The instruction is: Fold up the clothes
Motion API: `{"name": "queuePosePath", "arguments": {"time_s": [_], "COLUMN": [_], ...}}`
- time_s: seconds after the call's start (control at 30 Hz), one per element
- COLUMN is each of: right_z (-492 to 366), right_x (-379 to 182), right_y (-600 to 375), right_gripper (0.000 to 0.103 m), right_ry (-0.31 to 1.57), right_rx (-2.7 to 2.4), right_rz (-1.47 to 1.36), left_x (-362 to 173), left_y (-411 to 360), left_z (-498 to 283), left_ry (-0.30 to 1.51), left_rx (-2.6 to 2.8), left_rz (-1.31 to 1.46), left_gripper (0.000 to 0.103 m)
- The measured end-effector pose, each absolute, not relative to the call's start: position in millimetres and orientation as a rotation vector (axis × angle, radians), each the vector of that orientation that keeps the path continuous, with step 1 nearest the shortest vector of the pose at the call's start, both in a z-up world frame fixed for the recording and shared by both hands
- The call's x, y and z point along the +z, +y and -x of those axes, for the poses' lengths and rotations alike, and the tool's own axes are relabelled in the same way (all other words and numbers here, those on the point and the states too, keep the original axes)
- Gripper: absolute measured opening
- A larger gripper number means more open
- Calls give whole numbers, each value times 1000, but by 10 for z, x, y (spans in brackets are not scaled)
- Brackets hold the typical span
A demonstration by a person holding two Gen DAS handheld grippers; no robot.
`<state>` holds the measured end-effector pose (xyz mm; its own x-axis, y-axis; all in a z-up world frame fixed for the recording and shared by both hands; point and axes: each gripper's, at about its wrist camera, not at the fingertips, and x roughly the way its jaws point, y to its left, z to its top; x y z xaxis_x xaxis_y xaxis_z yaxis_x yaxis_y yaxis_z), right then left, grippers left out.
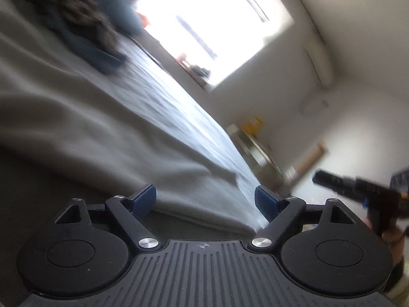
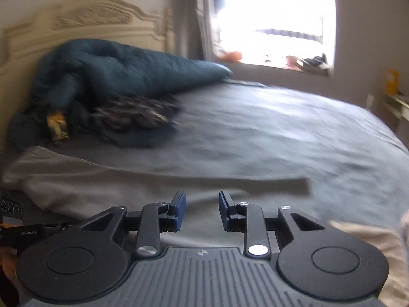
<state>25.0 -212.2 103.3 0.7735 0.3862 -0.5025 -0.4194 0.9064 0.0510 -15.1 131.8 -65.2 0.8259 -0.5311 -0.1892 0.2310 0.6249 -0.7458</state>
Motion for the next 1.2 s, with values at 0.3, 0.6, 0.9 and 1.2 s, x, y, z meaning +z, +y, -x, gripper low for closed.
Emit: {"name": "queuePosePath", "arguments": {"time_s": [0.3, 0.6, 0.9, 1.2], "right_z": [-266, -378, -470, -733], "right_x": [531, 272, 80, -338], "right_y": [-408, 651, 928, 992], "right_gripper": [31, 31, 31, 31], "right_ry": [584, 669, 647, 615], "right_rx": [838, 948, 914, 795], "right_rz": [56, 97, 167, 239], "left_x": [-703, -1029, -1130, -1031], "left_y": [3208, 4295, 4655, 4590], "left_z": [1067, 922, 701, 658], "left_ry": [224, 134, 126, 87], "left_rx": [124, 277, 328, 400], "left_rz": [926, 1157, 1240, 1172], "left_gripper": [95, 96, 67, 38]}}
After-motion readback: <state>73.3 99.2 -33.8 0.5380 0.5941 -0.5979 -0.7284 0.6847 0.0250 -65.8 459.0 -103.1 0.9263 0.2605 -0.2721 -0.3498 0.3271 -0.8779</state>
